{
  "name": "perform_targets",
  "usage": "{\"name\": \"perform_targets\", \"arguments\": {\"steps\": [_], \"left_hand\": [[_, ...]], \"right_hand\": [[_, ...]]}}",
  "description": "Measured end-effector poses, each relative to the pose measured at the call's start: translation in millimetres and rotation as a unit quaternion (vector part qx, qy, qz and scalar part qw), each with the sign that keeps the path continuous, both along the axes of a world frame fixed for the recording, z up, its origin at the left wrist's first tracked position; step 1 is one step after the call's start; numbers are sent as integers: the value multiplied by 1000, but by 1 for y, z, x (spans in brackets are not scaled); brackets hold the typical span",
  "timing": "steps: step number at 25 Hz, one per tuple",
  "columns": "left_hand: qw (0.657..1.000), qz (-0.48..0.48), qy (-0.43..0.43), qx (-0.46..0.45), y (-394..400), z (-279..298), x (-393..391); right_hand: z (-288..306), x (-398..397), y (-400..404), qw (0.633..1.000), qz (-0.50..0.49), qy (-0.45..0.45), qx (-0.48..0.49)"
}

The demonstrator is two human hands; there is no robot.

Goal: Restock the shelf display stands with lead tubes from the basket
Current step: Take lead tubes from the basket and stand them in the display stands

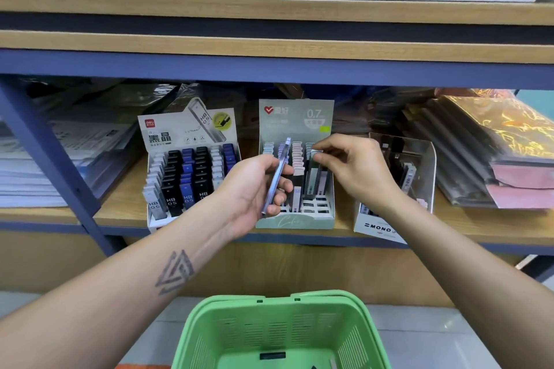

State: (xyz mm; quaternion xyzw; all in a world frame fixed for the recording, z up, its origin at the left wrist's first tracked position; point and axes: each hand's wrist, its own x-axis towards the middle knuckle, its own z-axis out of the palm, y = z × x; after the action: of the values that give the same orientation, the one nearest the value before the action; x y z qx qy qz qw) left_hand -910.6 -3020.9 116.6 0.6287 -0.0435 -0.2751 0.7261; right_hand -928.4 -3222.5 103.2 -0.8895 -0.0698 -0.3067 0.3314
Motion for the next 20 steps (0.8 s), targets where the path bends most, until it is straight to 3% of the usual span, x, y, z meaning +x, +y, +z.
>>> {"name": "perform_targets", "arguments": {"steps": [7, 11, 15, 16, 18, 20], "left_hand": [[1000, -7, -28, -3, 6, -3, -3], [998, 14, -56, -5, 7, -4, -2], [998, 14, -63, -9, 7, -5, -4], [998, 14, -66, -7, 7, -6, -4], [997, 15, -74, -5, 7, -6, -6], [996, 13, -90, 4, 9, -6, -7]], "right_hand": [[-4, 6, -4, 999, -10, 39, 2], [-16, 11, -2, 986, -44, -11, -161], [-14, 13, 0, 978, -60, 16, -200], [-9, 11, 1, 987, -50, 24, -152], [7, 4, 6, 995, 10, 72, 65], [21, -2, 13, 963, 92, 104, 230]]}}
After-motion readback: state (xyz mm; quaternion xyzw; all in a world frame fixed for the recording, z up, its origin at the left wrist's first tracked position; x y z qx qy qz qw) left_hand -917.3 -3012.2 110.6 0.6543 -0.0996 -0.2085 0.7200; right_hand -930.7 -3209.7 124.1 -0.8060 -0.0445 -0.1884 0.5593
